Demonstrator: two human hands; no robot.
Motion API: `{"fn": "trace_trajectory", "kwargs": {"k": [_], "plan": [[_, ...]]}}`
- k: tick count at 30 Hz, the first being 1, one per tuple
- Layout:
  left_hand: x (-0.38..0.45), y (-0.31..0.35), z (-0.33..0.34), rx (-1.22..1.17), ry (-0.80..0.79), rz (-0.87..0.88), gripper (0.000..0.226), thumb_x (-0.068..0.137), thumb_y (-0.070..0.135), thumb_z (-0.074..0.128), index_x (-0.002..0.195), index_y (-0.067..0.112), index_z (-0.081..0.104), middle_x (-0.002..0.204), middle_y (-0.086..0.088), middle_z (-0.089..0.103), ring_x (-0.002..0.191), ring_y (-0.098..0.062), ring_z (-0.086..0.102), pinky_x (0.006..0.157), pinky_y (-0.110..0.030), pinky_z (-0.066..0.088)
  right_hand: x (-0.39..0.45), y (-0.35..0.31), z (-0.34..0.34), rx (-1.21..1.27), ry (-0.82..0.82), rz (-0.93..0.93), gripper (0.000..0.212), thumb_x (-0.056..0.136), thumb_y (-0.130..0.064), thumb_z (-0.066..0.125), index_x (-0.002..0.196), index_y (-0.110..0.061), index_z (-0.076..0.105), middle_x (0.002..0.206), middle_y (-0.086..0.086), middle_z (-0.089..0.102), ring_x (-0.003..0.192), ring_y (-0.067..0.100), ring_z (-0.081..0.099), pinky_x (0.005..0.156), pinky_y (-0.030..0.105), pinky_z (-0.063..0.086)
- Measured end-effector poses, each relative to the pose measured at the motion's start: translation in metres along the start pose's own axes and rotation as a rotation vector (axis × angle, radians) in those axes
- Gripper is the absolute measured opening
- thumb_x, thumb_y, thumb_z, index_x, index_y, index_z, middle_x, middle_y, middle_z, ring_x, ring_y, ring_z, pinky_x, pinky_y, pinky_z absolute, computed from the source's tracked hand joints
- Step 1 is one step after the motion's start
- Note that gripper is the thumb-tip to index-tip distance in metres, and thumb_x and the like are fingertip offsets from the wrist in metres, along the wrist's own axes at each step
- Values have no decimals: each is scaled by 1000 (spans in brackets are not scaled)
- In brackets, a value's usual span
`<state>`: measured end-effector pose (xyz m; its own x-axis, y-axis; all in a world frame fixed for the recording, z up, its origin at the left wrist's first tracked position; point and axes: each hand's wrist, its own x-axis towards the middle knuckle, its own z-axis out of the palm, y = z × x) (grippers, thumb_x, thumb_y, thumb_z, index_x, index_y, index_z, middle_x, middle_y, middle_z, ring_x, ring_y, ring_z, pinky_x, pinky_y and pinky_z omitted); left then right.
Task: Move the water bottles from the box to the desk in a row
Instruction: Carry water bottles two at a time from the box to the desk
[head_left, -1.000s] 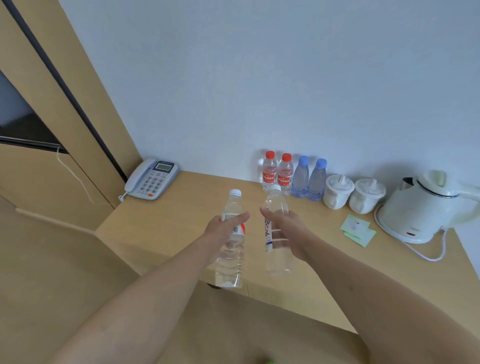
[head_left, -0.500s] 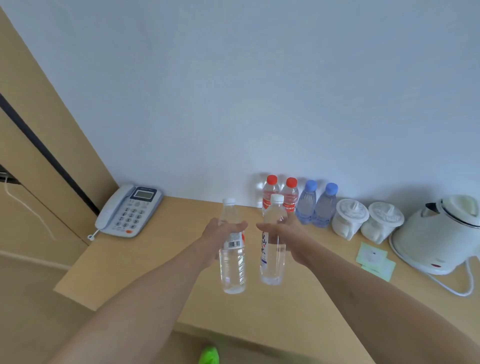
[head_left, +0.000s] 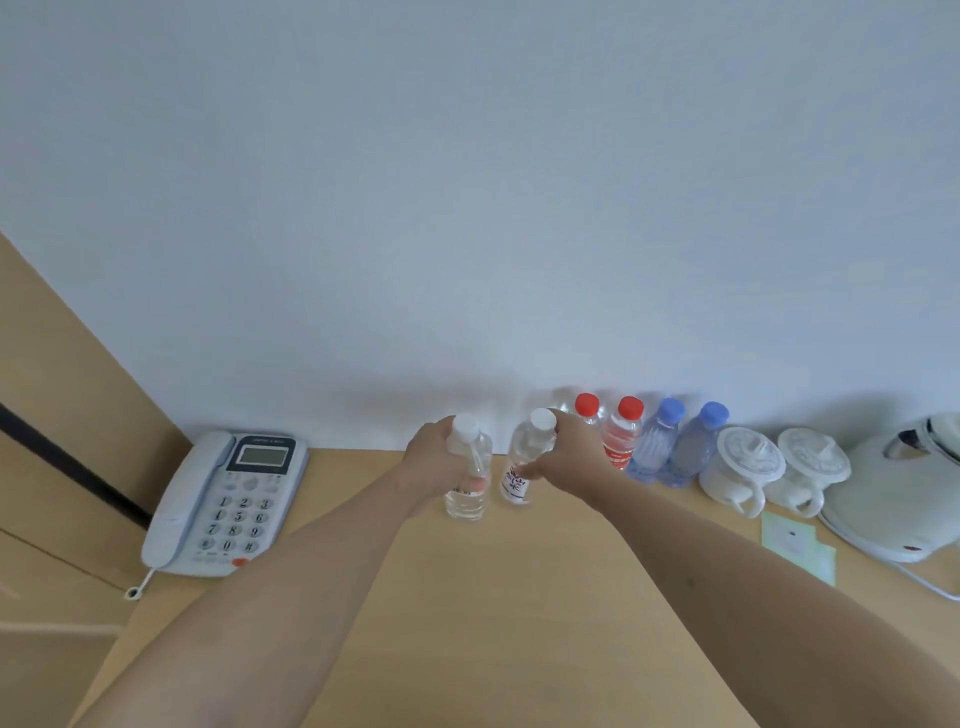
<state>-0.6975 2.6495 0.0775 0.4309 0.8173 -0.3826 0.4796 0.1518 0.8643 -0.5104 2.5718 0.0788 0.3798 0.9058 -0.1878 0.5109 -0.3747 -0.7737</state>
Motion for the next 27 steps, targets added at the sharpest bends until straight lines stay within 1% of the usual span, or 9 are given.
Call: {"fn": "trace_trajectory", "kwargs": {"k": [2,4,8,11,13,15,19,22,27], "plan": [[12,5,-10,52,11,33,63,70,-6,79,117,33,63,113,10,64,105,-17,59,75,-24,50,9,-10,3,-30,35,19,63,67,-7,89,124,-16,63,108,0,69,103,24,64,88,42,55],[21,9,-17,111,-1,60,68,74,-6,75,128,32,57,117,10,61,106,-16,57,70,-21,47,17,-18,6,-46,50,35,65,68,-6,86,128,-17,61,110,1,68,101,26,65,80,38,54],[32,11,-20,119,-31,44,73,73,-3,77,134,27,51,119,4,60,98,-15,60,67,-23,52,29,-34,8,-87,74,9,49,68,-19,90,110,-17,65,97,0,68,90,21,64,75,38,56],[38,13,-16,191,-69,30,78,63,24,95,130,28,55,124,0,52,111,-21,59,90,-39,57,35,-40,5,-127,150,21,39,67,-25,90,99,-18,70,91,-2,70,86,18,64,70,32,52],[42,17,-12,283,-17,18,66,54,33,96,111,30,64,119,-1,54,104,-19,63,82,-34,57,39,-41,-1,-176,169,21,36,65,-25,91,95,-19,72,86,-4,69,85,17,62,63,27,45],[43,23,-8,328,44,58,54,49,25,95,94,27,66,105,3,65,89,-17,66,69,-27,54,43,-39,-8,-213,157,8,36,64,-25,93,94,-21,73,84,-5,67,84,17,61,58,24,40],[46,32,-3,371,109,162,69,51,8,92,113,22,65,105,7,65,94,-19,61,67,-19,47,51,-40,-19,-310,117,-51,46,64,-26,95,105,-19,74,88,-3,65,87,19,56,60,26,41],[47,30,6,382,121,243,55,61,0,84,108,22,67,98,8,65,91,-17,59,56,-7,37,54,-39,-23,-385,88,-94,53,67,-27,94,115,-19,73,101,4,70,98,24,58,74,30,45],[57,33,18,423,240,356,41,72,-5,76,108,14,74,111,-1,57,98,-11,49,75,-8,30,62,-38,-31,-472,97,-132,53,72,-21,90,122,-22,71,111,7,71,111,27,59,77,26,36]]}}
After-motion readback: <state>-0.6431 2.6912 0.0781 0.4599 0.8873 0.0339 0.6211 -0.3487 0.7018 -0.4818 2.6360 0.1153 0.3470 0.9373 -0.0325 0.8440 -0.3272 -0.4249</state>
